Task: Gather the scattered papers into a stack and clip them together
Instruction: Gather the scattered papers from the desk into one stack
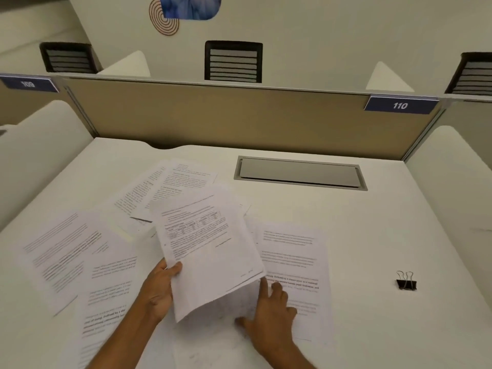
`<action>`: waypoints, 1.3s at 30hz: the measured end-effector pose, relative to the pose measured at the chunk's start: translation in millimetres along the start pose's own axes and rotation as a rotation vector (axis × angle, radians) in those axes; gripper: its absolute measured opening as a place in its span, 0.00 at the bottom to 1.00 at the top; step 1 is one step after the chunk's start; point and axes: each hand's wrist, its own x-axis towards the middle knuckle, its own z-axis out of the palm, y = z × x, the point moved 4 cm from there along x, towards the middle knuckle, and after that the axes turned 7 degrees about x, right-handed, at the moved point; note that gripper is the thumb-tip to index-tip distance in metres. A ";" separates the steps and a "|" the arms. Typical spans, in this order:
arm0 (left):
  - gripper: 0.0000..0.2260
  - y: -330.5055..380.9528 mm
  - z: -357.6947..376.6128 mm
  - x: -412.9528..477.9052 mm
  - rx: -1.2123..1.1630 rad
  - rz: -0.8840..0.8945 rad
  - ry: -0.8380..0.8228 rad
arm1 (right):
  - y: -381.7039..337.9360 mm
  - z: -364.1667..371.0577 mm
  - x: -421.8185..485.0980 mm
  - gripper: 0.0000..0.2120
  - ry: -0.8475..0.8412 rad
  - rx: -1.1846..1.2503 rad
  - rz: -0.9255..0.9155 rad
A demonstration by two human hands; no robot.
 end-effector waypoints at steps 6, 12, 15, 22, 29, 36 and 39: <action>0.20 -18.4 -67.9 -1.0 -0.035 -0.053 0.057 | -18.8 22.5 3.5 0.56 -0.030 -0.008 0.060; 0.20 -28.2 -79.5 -5.9 -0.018 -0.090 0.000 | -20.1 24.1 14.0 0.44 0.028 0.148 0.126; 0.18 -32.1 -77.2 -9.4 0.003 -0.126 -0.063 | -13.4 20.8 18.0 0.20 0.084 0.222 0.133; 0.17 -43.4 -67.0 -12.6 0.065 -0.176 -0.148 | 3.7 -10.3 10.0 0.12 0.147 0.647 0.037; 0.11 -34.9 -32.3 -26.2 0.039 -0.175 -0.226 | 30.4 -34.0 10.9 0.07 -0.023 1.143 0.224; 0.13 -22.9 9.7 -34.8 0.106 -0.152 -0.330 | 25.9 -33.4 6.7 0.10 -0.002 1.278 0.248; 0.14 -20.6 21.7 -36.9 0.159 -0.132 -0.348 | 26.3 -32.1 7.1 0.08 -0.003 1.307 0.256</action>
